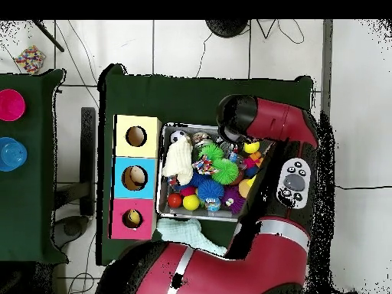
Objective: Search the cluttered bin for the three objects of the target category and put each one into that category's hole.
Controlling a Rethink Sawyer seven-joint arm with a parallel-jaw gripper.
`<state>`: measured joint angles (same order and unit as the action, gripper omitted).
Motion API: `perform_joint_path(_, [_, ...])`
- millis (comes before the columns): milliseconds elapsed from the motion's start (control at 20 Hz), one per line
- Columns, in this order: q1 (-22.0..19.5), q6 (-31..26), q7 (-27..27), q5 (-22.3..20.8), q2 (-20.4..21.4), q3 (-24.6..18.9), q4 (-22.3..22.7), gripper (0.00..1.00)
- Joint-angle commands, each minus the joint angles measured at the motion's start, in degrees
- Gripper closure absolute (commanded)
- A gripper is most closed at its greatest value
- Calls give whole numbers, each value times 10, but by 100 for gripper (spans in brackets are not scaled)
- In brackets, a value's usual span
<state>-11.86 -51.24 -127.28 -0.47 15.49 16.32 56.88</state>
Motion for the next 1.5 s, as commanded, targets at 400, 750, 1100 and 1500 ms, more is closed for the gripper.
perform_joint_path(400, [-59,60,22,16,-4,-99,94,0])
perform_joint_path(750, [-79,64,55,-24,15,-89,174,0])
perform_joint_path(1100, [-58,118,-61,-4,-7,-73,219,0])
perform_joint_path(1500, [4,101,-259,108,1,-25,264,0])
